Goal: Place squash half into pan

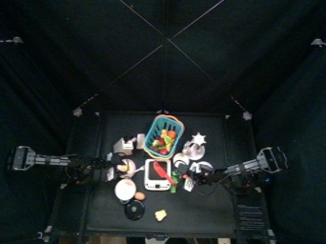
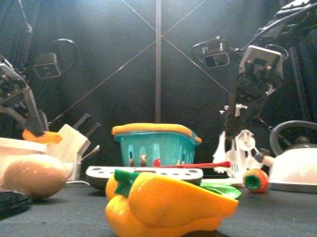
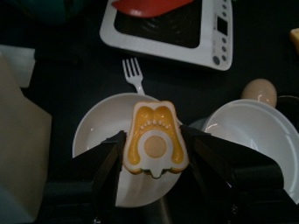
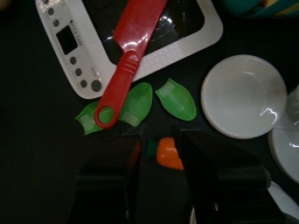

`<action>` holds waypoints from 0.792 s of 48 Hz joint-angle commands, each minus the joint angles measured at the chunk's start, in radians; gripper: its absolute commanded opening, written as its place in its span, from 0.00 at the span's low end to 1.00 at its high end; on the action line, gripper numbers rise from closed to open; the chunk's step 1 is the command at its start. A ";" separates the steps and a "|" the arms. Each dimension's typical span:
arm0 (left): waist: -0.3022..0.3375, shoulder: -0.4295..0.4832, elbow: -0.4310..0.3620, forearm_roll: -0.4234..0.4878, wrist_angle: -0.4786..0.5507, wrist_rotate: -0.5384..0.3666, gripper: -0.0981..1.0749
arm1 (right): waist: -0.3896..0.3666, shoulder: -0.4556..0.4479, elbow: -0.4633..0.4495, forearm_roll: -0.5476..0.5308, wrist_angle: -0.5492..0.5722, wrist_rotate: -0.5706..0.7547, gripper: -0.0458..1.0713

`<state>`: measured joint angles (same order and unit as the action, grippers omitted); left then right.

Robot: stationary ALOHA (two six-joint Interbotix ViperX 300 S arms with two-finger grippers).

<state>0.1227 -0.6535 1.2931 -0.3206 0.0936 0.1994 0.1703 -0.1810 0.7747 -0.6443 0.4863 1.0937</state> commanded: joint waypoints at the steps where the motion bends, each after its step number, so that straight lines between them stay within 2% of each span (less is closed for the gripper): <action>1: 0.011 0.006 -0.005 -0.009 -0.003 0.002 0.69 | -0.008 -0.009 -0.017 0.000 -0.015 0.000 0.67; 9: 0.038 0.008 -0.003 -0.021 -0.003 0.002 0.72 | -0.011 -0.003 -0.018 0.000 -0.026 0.000 0.67; 25: 0.048 0.008 -0.006 -0.029 -0.003 0.002 0.92 | -0.012 -0.003 -0.014 0.003 -0.026 -0.002 0.67; 38: 0.048 0.009 -0.009 -0.029 -0.005 0.002 0.93 | -0.012 -0.003 -0.014 0.002 -0.026 -0.002 0.67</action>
<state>0.1672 -0.6458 1.3039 -0.3482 0.0951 0.1994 0.1611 -0.1703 0.7747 -0.6412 0.4648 1.0937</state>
